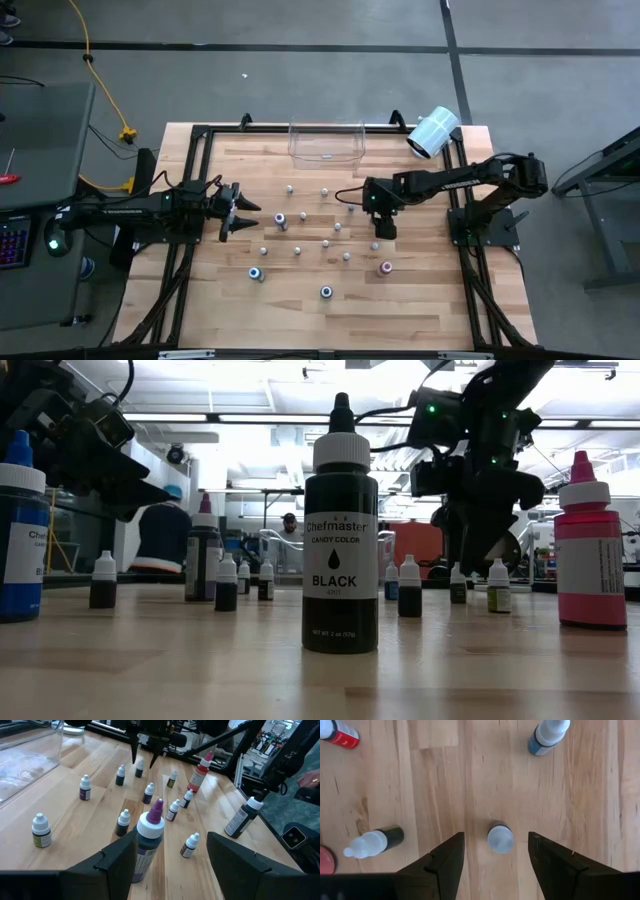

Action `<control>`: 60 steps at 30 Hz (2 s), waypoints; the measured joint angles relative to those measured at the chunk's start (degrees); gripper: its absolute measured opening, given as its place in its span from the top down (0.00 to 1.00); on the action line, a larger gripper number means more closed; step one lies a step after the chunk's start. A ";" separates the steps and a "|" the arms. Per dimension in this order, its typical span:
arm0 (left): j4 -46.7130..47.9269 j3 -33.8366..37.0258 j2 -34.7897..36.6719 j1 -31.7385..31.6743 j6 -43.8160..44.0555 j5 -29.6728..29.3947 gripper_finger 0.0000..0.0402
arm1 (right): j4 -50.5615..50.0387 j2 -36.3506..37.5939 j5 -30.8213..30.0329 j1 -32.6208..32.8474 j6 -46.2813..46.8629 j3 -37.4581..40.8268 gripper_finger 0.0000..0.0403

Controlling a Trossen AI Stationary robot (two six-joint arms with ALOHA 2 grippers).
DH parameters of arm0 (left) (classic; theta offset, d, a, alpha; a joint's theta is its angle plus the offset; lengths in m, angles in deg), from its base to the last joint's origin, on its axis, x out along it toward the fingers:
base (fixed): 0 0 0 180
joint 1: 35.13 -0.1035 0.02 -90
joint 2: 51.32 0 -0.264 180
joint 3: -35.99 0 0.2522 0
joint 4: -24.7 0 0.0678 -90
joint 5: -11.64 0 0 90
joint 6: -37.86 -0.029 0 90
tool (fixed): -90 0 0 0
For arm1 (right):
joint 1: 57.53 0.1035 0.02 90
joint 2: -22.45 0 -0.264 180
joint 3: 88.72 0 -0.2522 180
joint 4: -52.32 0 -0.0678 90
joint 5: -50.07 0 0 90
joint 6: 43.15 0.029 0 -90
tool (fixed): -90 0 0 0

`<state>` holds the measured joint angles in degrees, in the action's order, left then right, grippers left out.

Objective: Pick & Place food coloring
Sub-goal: Put the small green food coloring into the transparent container

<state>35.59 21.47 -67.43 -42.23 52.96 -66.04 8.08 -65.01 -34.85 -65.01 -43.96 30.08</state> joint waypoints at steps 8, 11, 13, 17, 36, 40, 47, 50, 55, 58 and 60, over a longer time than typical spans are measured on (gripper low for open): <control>0.00 0.00 -0.01 0.01 0.01 0.00 0.42 | 0.37 0.00 -0.66 0.00 0.77 0.00 0.48; 0.00 0.00 0.01 0.01 0.00 0.00 0.42 | 0.35 0.00 -0.68 0.00 0.79 0.00 0.48; 0.00 0.00 0.01 0.00 0.00 0.02 0.42 | 0.35 0.00 -0.68 0.00 0.80 0.00 0.48; 0.00 0.00 -0.01 -0.01 0.00 0.02 0.42 | 0.35 0.00 -0.63 0.00 0.82 0.00 0.52; 0.00 0.00 0.01 0.00 -0.01 0.04 0.42 | -0.55 0.00 -0.17 0.00 0.82 0.00 0.75; 0.00 0.00 0.00 -0.01 0.00 0.04 0.42 | -0.53 0.00 -0.15 0.00 0.84 0.00 0.76; 0.00 0.00 -0.01 -0.01 0.00 0.04 0.42 | -0.50 0.00 -0.22 0.00 0.84 0.00 0.79; 0.00 0.00 0.00 -0.01 0.00 0.05 0.42 | -0.50 0.00 -0.24 -0.02 0.84 0.00 0.80; 0.00 0.00 0.00 0.01 0.00 0.05 0.42 | -0.48 0.00 -0.20 -0.02 0.84 0.00 0.84; 0.00 0.00 0.00 0.01 0.00 0.05 0.42 | -0.44 0.00 -0.18 -0.02 0.84 0.00 0.86; 0.00 0.00 0.00 0.00 -0.01 0.04 0.42 | -0.40 0.02 -0.15 -0.02 0.84 -0.02 0.88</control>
<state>35.59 21.47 -67.43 -42.23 52.96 -66.00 7.69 -64.99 -35.00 -65.04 -43.12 30.07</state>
